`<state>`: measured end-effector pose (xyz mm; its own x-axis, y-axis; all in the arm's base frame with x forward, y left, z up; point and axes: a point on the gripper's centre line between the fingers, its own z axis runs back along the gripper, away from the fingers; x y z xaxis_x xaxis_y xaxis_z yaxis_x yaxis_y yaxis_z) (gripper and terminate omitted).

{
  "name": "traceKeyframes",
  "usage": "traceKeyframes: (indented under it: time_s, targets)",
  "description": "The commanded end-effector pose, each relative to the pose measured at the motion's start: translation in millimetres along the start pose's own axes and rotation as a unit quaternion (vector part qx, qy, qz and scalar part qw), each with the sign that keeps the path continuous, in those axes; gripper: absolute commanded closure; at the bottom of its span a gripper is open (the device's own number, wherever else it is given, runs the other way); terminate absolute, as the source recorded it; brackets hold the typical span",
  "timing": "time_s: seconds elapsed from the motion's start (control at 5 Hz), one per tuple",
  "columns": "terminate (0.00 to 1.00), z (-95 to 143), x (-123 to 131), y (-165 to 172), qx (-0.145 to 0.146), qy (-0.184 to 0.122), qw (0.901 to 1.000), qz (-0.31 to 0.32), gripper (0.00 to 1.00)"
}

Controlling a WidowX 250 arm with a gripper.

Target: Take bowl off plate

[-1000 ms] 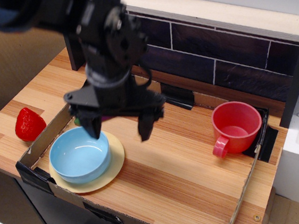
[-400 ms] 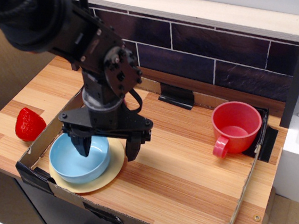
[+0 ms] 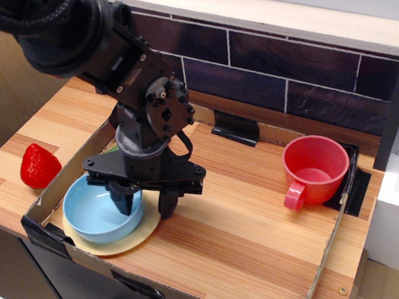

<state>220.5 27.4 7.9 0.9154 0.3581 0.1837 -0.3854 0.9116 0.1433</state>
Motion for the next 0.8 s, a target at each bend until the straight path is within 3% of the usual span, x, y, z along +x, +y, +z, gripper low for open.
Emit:
traceKeyframes:
  time_s: [0.0,0.6]
  targets:
    - [0.00,29,11,-3,-0.017,-0.019,0.9996,0.015,1.00]
    - [0.00,62,40,-61,-0.050,-0.031,0.9983,-0.003,1.00]
